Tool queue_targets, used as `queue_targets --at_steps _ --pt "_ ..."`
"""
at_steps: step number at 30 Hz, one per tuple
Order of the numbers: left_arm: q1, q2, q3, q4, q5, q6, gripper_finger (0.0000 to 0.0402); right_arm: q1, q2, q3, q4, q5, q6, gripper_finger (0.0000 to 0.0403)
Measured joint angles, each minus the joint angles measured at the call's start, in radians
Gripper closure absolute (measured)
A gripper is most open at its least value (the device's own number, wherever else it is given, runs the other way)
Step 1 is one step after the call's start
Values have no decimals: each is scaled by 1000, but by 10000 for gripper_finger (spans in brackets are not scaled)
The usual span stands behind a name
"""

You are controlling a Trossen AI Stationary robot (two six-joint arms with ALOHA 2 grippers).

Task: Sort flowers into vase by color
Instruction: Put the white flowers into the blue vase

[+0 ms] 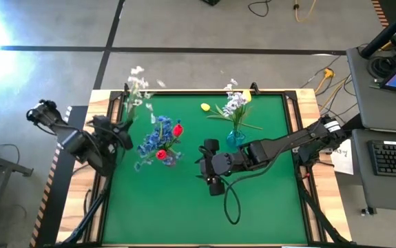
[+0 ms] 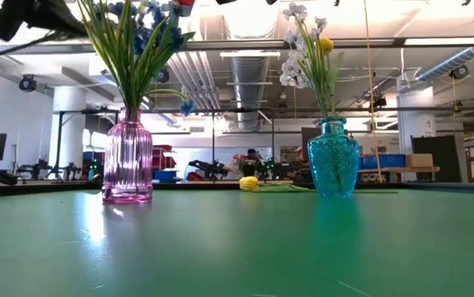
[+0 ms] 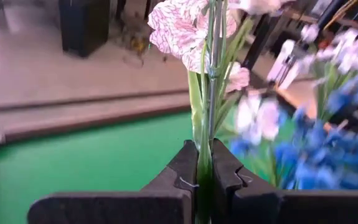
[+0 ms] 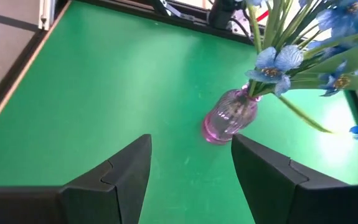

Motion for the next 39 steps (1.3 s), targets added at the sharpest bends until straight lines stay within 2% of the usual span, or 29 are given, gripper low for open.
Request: queue_targets --at_steps 8,10,13,15,17,20,22,24,27,34,39 --pt "24 -17 203 31 -154 362 401 -3 -60 0 5 103 -107 188" --pt "24 -8 273 87 -184 505 401 -11 -95 0 34 119 -143 188" --pt "24 13 369 277 -185 811 401 -34 -152 0 121 114 -209 188" --pt "24 31 416 470 -144 1076 401 -51 -182 0 180 111 -253 188" --pt "25 50 441 699 -45 1370 401 -73 -201 0 225 93 -288 188" --pt "31 82 444 1086 132 1767 401 -116 -219 0 267 -16 -285 188" --pt "33 99 434 1277 264 1942 401 -146 -226 0 308 -106 -242 188" --pt "45 112 427 1378 359 2022 401 -171 -229 0 329 -191 -214 187" --pt "75 142 401 1437 414 2058 401 -191 -225 0 383 -251 -180 177" --pt "165 235 315 1557 438 2064 401 -192 -192 0 583 -259 -194 120" --pt "199 278 263 1697 469 2072 401 -193 -189 0 630 -259 -179 81"
